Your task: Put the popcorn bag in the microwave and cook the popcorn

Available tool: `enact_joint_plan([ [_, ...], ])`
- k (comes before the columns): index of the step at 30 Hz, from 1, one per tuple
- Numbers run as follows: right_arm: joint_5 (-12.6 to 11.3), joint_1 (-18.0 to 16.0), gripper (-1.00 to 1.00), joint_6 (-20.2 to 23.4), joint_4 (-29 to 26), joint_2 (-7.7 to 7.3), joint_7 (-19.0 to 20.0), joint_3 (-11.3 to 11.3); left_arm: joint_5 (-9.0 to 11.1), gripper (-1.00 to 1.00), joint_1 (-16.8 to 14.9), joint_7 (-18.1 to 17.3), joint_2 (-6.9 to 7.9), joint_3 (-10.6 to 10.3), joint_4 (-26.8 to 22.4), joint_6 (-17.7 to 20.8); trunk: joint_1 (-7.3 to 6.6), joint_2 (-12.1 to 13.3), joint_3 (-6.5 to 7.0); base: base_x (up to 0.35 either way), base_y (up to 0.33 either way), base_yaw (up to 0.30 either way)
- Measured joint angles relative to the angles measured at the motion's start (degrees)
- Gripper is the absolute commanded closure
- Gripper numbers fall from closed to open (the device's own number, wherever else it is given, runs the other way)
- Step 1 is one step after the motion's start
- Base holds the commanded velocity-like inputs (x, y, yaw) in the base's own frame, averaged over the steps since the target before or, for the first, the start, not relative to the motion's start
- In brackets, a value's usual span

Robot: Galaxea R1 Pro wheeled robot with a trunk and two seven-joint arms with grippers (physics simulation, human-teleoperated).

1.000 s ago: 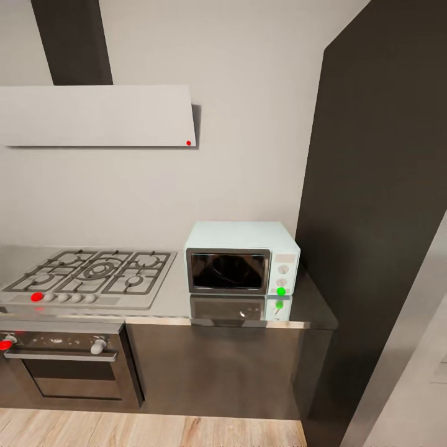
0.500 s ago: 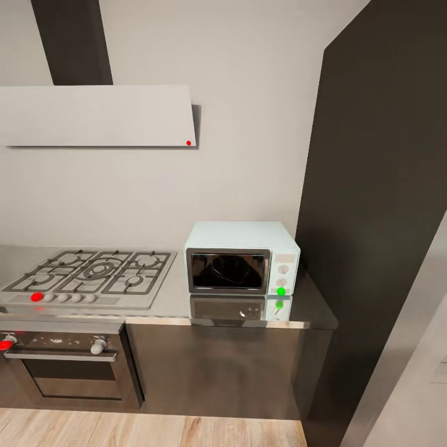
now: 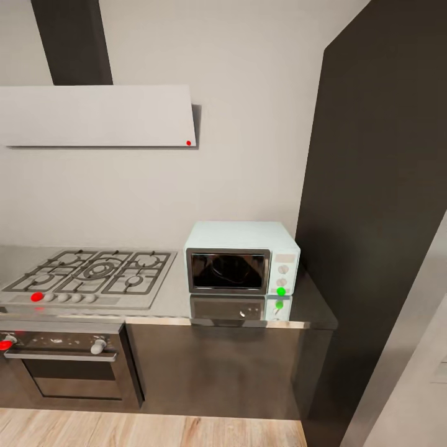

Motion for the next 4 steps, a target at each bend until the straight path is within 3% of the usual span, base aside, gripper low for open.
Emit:
enact_joint_plan([
  [4,0.01,0.0,1.0,-0.02,0.0,0.0,0.0,0.0,0.0,-1.0,0.0,0.0,0.0,0.0,0.0,0.0,0.0,0.0,0.0,0.0,0.0,0.0],
])
